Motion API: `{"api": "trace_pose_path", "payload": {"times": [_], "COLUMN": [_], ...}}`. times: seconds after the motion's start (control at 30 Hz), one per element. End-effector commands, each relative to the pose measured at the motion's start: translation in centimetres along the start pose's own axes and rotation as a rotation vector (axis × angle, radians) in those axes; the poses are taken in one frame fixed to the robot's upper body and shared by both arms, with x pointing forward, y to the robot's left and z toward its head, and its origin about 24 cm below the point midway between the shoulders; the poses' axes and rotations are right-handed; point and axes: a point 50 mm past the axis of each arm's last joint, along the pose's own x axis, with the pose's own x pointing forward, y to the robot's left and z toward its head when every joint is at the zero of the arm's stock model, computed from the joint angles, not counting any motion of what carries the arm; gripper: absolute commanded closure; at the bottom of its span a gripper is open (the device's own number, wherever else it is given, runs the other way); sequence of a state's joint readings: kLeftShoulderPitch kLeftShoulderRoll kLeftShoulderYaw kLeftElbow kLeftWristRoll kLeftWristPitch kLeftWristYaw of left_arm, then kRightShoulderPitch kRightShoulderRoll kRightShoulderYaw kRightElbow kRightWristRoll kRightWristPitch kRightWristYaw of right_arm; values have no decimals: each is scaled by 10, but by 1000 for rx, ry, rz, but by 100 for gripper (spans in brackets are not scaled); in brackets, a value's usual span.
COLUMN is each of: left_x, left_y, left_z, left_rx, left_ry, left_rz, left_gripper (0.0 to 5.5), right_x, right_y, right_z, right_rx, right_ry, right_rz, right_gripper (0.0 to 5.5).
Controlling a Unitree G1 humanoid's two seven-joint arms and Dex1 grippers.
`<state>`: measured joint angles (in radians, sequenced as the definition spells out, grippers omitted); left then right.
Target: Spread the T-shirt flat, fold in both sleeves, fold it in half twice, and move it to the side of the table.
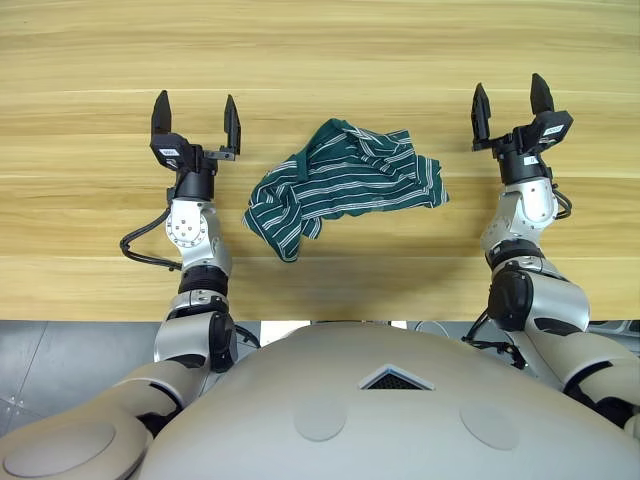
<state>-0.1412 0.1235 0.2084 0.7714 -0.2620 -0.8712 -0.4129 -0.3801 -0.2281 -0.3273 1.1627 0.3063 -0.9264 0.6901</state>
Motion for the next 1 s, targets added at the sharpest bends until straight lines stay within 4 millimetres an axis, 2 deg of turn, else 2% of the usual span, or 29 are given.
{"api": "trace_pose_path", "payload": {"times": [0.03, 1.0], "left_x": [2, 1], "left_y": [2, 2], "left_z": [2, 3], "left_rx": [8, -21], "left_ry": [6, 7], "left_rz": [-11, -13], "left_gripper": [11, 11], "right_x": [7, 6], "right_y": [-3, 3], "right_z": [6, 4], "right_rx": [-19, -7], "right_ry": [-14, -16], "right_rz": [25, 45], "right_gripper": [70, 70]}}
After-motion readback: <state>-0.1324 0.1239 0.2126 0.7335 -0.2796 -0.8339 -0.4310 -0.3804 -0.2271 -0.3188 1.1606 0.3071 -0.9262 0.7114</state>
